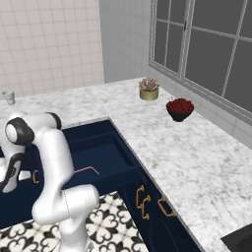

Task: Take a straw from the drawer in front and place it inside the glass cup on the dining counter.

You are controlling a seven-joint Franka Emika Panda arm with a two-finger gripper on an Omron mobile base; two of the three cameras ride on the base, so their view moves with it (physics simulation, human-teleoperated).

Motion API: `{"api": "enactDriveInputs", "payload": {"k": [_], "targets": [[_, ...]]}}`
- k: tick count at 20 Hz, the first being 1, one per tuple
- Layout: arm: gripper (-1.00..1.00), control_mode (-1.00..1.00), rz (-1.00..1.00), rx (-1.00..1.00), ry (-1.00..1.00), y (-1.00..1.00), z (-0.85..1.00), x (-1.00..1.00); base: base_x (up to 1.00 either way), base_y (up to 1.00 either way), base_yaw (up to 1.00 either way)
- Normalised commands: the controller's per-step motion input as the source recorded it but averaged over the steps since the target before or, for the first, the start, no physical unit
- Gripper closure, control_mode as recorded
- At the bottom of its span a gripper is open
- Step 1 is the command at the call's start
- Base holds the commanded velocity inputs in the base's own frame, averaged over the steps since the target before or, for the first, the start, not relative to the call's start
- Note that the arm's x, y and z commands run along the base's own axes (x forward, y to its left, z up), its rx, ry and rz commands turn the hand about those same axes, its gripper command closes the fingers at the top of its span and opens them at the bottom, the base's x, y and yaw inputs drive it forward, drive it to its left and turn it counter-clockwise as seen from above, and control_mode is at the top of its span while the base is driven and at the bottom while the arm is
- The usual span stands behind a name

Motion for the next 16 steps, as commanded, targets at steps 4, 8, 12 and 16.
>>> {"api": "enactDriveInputs", "payload": {"k": [4, 8, 12, 16], "targets": [[-1.0, -1.0, 0.06, 0.27, 0.0, 0.09, 0.81, -0.98, 0.0, 0.0, 0.0], [-1.0, -1.0, 0.03, 0.16, -0.15, 0.13, 1.0, -0.52, 0.0, 0.0, 0.0], [-1.0, -1.0, -0.05, 0.18, 0.05, -0.12, 1.0, -0.01, 0.0, 0.0, 0.0], [-1.0, -1.0, -0.14, 0.28, 0.57, -0.59, 1.0, 0.2, 0.0, 0.0, 0.0]]}}
